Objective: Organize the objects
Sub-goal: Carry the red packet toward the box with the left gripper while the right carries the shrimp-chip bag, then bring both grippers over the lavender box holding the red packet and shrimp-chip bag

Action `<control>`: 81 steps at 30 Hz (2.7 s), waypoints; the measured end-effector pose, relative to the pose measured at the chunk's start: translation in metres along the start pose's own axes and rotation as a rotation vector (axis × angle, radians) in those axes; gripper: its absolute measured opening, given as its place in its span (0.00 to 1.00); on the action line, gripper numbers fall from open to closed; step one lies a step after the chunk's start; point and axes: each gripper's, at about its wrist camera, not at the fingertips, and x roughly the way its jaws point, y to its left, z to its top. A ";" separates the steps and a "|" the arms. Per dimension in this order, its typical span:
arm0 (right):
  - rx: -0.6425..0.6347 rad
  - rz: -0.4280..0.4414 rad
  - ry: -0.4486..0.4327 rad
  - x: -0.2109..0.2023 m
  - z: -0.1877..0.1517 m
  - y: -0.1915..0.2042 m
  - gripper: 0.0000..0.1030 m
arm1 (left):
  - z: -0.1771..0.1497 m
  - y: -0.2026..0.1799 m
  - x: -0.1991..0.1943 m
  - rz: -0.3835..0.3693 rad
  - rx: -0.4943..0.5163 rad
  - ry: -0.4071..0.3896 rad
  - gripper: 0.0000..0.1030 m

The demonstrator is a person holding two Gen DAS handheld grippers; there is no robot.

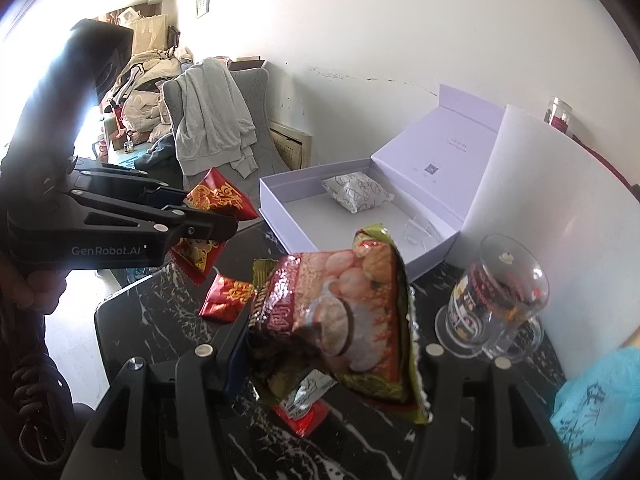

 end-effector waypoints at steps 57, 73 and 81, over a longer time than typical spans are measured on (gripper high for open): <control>0.150 -0.079 -0.044 0.137 0.150 -0.128 0.57 | 0.178 0.041 0.145 0.133 0.083 -0.081 0.24; 0.207 -0.046 0.117 0.185 0.134 -0.117 0.57 | 0.167 0.045 0.196 0.070 0.083 0.075 0.24; 0.214 -0.062 0.177 0.207 0.125 -0.113 0.57 | 0.158 0.039 0.218 0.049 0.106 0.145 0.24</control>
